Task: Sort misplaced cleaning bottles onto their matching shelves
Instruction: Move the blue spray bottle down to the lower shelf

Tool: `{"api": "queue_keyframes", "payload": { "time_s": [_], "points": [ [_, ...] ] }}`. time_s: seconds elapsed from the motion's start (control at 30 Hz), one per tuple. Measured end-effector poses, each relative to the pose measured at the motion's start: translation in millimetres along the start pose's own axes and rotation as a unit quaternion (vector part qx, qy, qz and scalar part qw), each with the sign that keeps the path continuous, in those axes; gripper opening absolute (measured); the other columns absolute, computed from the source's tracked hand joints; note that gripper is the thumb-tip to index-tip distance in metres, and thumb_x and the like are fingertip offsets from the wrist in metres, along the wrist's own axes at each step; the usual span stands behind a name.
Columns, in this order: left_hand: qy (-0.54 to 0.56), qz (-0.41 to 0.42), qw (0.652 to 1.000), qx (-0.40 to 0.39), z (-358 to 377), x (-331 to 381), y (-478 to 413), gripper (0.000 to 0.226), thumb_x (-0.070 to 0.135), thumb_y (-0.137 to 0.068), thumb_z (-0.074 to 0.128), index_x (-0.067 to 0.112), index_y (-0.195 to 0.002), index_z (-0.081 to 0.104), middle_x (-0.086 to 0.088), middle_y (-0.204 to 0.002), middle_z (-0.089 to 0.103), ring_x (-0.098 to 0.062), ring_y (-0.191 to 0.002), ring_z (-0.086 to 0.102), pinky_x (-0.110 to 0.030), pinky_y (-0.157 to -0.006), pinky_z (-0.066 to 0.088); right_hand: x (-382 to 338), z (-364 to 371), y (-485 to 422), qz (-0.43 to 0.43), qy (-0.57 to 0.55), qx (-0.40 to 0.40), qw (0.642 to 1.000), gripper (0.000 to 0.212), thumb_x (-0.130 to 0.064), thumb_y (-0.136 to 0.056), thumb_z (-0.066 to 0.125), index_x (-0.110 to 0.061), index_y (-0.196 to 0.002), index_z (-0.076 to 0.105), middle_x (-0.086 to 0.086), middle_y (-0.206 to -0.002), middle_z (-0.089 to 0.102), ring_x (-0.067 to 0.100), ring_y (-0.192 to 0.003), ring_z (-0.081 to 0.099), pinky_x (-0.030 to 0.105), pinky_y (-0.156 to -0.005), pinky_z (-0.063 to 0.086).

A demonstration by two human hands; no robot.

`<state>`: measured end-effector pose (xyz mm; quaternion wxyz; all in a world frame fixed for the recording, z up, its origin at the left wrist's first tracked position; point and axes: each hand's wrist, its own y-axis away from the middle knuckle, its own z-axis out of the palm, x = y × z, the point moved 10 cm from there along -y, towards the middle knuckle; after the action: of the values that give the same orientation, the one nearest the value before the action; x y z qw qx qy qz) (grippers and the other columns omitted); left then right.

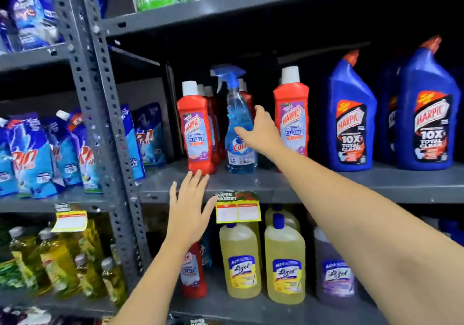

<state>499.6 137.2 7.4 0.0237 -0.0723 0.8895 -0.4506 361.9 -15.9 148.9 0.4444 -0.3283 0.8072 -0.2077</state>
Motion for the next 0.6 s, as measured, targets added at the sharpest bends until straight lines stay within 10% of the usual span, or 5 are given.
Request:
{"api": "queue_keyframes", "payload": {
  "time_s": [0.13, 0.27, 0.6],
  "points": [
    [-0.016, 0.0, 1.0, -0.004, 6, -1, -1, 0.06, 0.052, -0.101, 0.02, 0.017, -0.147, 0.035, -0.006, -0.157, 0.026, -0.02, -0.146, 0.012, -0.051, -0.116, 0.006, 15, 23, -19, 0.078, -0.078, -0.061, 0.992, 0.097, -0.041, -0.074, 0.079, -0.01, -0.148, 0.024, 0.014, -0.145, 0.046, 0.032, -0.129, 0.05, 0.046, -0.104, 0.044],
    [-0.024, 0.008, 1.0, -0.011, 9, -2, -2, 0.061, 0.052, -0.102, 0.014, 0.016, -0.147, 0.034, -0.01, -0.159, 0.021, -0.025, -0.147, 0.011, -0.053, -0.115, 0.009, 21, 25, -20, 0.083, -0.049, -0.029, 0.995, 0.066, -0.024, -0.068, 0.085, -0.011, -0.12, 0.046, 0.011, -0.12, 0.064, 0.031, -0.106, 0.064, 0.048, -0.092, 0.053],
    [-0.029, -0.001, 1.0, -0.009, 10, 0, 1, 0.055, 0.047, -0.101, 0.023, 0.016, -0.144, 0.039, -0.012, -0.159, 0.019, -0.026, -0.146, 0.012, -0.053, -0.115, 0.009, 10, 2, 12, 0.001, -0.126, 0.066, 0.99, 0.057, -0.016, -0.07, 0.084, -0.008, -0.119, 0.056, 0.009, -0.116, 0.069, 0.02, -0.103, 0.066, 0.038, -0.094, 0.052]
  ]
}}
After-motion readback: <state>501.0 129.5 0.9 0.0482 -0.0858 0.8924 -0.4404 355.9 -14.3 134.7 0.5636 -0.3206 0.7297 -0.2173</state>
